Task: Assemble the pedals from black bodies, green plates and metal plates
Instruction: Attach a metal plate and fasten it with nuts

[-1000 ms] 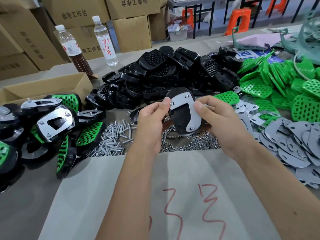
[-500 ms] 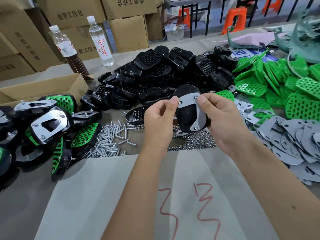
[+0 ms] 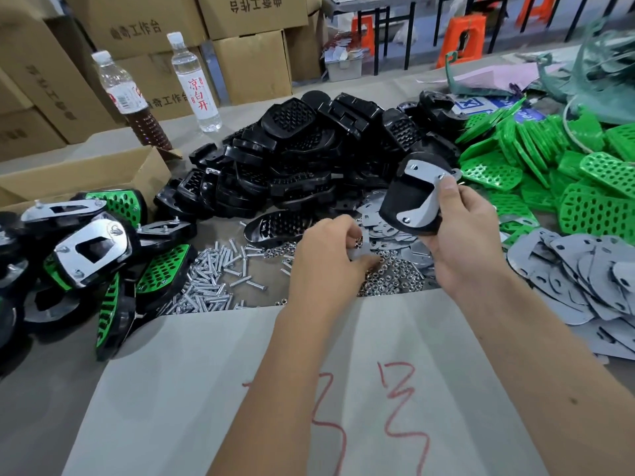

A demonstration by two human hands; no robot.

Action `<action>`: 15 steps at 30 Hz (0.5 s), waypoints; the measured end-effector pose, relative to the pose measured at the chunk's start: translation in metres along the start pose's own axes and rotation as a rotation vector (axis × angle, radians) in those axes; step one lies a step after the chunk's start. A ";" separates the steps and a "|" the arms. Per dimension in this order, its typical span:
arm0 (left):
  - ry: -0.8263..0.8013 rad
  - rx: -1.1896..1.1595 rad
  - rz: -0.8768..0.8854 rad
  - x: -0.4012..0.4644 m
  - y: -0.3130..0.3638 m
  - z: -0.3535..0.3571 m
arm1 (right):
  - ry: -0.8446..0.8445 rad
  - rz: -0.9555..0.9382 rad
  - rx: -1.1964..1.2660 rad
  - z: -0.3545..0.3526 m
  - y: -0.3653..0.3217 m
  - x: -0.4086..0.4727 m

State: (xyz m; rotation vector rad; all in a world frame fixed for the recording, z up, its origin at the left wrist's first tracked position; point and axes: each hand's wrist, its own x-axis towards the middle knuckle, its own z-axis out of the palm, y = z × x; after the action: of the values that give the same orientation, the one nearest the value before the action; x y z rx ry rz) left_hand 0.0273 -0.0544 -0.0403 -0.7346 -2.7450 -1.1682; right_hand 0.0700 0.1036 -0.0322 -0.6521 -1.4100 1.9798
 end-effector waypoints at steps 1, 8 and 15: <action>0.011 -0.016 -0.018 0.000 -0.001 -0.001 | 0.004 -0.003 -0.016 0.000 0.001 -0.001; 0.106 -0.211 -0.166 0.004 -0.010 -0.016 | -0.067 0.020 -0.037 0.000 0.004 0.000; 0.145 -1.197 -0.443 0.009 -0.013 -0.035 | -0.237 0.033 -0.148 0.000 0.004 -0.006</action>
State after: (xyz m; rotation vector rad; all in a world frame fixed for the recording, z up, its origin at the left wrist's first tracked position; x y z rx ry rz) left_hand 0.0087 -0.0827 -0.0224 -0.0012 -1.8779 -2.8219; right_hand 0.0736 0.0982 -0.0359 -0.5197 -1.7105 2.0454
